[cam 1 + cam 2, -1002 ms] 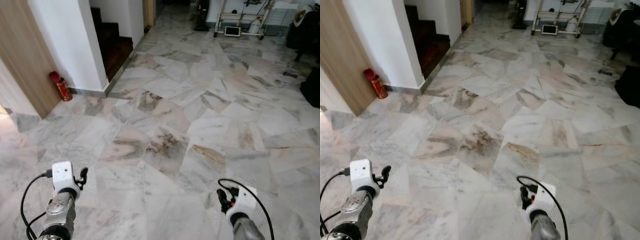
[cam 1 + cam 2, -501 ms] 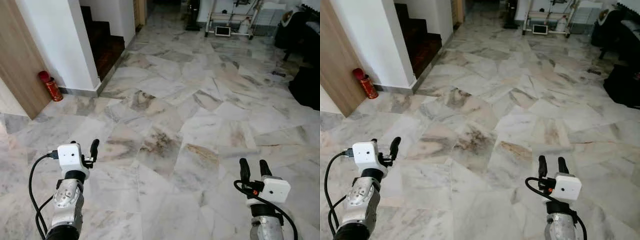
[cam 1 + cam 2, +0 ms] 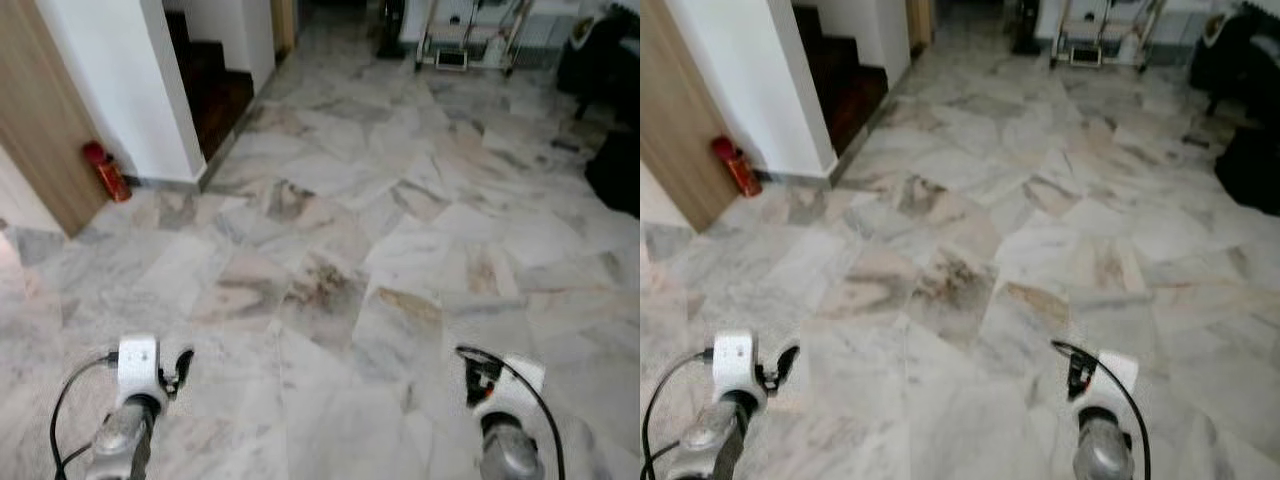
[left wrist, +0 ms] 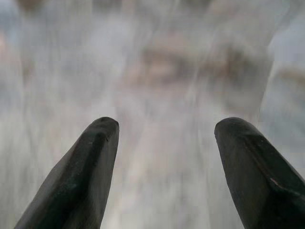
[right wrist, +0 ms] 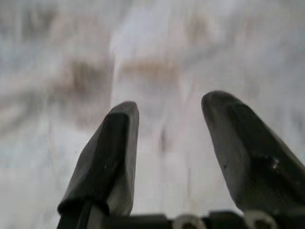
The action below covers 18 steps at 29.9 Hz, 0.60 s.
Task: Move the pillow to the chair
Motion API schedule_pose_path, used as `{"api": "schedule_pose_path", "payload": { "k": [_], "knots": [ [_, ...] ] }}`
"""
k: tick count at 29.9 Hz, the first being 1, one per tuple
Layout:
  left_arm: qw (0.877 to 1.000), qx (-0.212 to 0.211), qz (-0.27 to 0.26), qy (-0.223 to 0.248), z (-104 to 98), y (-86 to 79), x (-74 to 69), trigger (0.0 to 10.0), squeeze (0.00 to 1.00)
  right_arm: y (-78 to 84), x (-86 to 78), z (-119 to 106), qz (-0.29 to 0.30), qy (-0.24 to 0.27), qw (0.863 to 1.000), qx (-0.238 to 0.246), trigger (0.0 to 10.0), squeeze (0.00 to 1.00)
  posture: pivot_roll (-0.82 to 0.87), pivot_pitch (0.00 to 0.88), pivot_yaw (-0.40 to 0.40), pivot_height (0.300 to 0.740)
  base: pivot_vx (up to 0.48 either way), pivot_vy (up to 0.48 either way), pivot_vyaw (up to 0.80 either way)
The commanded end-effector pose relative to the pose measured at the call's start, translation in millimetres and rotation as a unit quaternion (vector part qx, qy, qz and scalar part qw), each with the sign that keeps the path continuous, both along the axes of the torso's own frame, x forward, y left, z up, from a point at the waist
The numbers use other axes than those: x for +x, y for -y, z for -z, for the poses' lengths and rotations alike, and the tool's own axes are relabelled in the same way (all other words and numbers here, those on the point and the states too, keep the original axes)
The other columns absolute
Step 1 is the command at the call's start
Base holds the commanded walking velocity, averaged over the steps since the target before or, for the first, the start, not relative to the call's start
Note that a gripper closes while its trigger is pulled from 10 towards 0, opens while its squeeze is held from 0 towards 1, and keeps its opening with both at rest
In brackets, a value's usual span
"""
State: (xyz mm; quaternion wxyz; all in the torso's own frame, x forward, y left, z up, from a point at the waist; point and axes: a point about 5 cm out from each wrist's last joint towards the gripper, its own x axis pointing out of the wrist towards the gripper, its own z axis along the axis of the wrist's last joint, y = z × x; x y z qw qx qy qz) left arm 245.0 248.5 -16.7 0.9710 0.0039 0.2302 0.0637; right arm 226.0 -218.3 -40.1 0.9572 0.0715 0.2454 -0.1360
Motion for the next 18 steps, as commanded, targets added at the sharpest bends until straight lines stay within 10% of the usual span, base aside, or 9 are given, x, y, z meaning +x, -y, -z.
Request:
{"api": "schedule_pose_path", "payload": {
  "k": [1, 10, 18],
  "knots": [
    [0.999, -0.017, 0.003, -0.046, 14.2, 8.4, -8.8, 10.0, 0.00, -8.8, -7.2, 11.5, -0.036, -0.053, 0.998, 0.000, 10.0, 0.00, -0.02, 0.000, -0.024, 0.740, 0.000, 0.000, 0.00],
    [0.976, -0.028, -0.019, -0.215, 61.0, 25.3, -64.2, 10.0, 0.00, -20.3, -53.4, 46.7, -0.108, -0.221, 0.969, 0.012, 10.0, 0.00, 0.01, 0.000, -0.079, 0.740, 0.000, 0.000, 0.00],
    [0.975, -0.020, -0.027, -0.218, 58.3, 4.2, -70.2, 10.0, 0.00, -25.6, -61.4, 51.1, -0.088, -0.229, 0.969, 0.033, 10.0, 0.00, 0.08, 0.000, -0.067, 0.740, 0.000, 0.000, 0.00]
  ]
}}
